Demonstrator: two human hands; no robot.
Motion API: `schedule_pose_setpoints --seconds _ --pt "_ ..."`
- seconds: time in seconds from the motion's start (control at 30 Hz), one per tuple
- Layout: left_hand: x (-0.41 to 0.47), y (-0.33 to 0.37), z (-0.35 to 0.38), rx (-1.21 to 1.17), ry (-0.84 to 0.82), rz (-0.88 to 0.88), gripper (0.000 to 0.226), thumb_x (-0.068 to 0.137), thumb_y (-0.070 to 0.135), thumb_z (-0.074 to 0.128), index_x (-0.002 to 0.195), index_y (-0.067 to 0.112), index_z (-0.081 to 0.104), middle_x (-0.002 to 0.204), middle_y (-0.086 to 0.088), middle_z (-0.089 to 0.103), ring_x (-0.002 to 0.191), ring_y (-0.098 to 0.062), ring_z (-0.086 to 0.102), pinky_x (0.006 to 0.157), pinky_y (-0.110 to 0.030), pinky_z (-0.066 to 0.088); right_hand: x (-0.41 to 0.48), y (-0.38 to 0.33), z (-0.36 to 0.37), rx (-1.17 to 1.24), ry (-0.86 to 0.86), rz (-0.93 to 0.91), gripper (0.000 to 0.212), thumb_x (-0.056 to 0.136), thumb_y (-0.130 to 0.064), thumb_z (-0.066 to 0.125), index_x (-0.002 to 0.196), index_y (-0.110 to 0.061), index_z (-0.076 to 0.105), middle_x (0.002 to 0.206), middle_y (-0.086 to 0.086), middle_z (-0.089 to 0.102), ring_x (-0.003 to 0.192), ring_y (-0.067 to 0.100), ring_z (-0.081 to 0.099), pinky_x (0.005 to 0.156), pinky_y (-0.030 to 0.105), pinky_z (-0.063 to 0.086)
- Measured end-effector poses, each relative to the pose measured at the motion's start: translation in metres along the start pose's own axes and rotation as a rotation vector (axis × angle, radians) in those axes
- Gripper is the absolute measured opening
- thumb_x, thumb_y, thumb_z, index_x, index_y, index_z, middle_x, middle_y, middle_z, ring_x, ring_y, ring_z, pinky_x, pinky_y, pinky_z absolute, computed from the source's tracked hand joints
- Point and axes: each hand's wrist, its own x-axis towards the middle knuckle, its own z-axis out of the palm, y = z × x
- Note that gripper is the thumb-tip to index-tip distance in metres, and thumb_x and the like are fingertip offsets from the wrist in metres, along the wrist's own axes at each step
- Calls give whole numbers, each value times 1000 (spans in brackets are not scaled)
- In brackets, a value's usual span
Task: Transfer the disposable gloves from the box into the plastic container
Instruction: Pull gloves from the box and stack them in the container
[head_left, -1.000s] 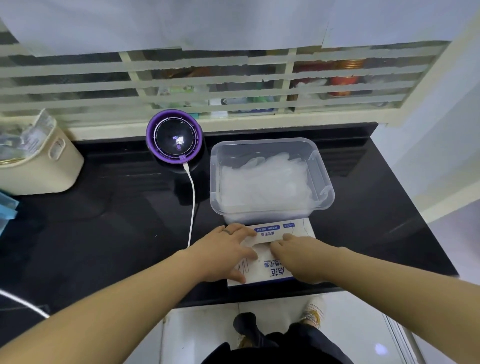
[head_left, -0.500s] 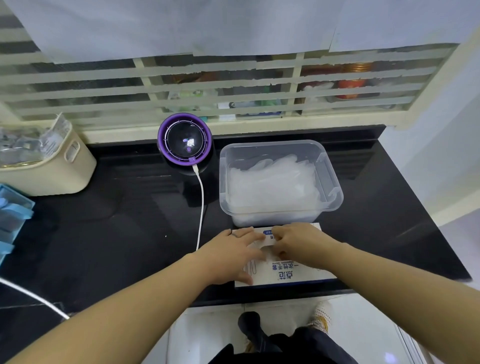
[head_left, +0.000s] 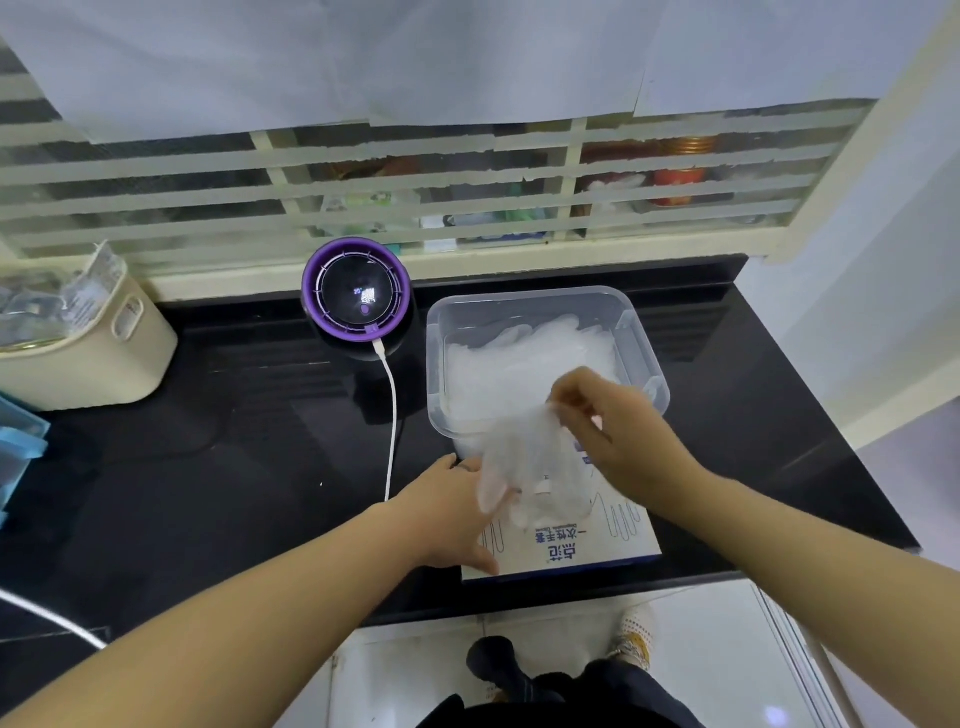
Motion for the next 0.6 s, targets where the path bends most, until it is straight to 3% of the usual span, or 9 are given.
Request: schedule_pose_setpoints --seconds 0.13,0.27,0.33,0.43,0.5,0.6 --pt "-10 -1 -19 -286 15 -33 78 80 47 72 145 27 35 146 8 39 134 -12 36 107 -22 27 21 -21 -36 32 139 -43 14 93 -10 53 90 -23 55 83 -18 57 81 2 56 74 12 45" --pt "-24 -18 -62 -779 -45 -68 56 83 43 70 135 34 50 130 23 57 109 12 54 101 -15 38 43 -33 -71 -55 114 -46 7 92 -15 57 91 -20 61 86 -9 61 81 4 55 73 9 43" --pt "-30 -30 -84 -1040 32 -68 47 87 40 62 132 26 56 123 16 64 110 3 60 102 -24 44 51 -35 -80 -112 73 -56 7 92 -15 57 92 -18 63 90 -4 63 82 9 57 75 15 45" --pt "-30 -43 -106 -1433 183 -114 62 81 55 54 125 13 60 122 1 67 116 -17 61 104 -36 45 62 -41 -91 -201 25 -119 8 93 -16 57 89 -22 62 89 -7 60 79 5 54 73 16 45" --pt "-23 -46 -116 -1568 228 -116 80 75 70 56 129 10 56 123 -7 66 116 -23 61 102 -37 47 70 -45 -97 -295 -14 -194 8 92 -17 57 91 -20 64 88 -10 57 77 2 52 70 13 41" --pt "-7 -36 -128 -1739 256 -93 82 77 65 60 133 5 52 128 -22 59 116 -32 59 106 -42 44 82 -47 -103 -444 -59 -306 9 92 -19 57 95 -18 66 91 -8 59 81 10 52 71 21 38"
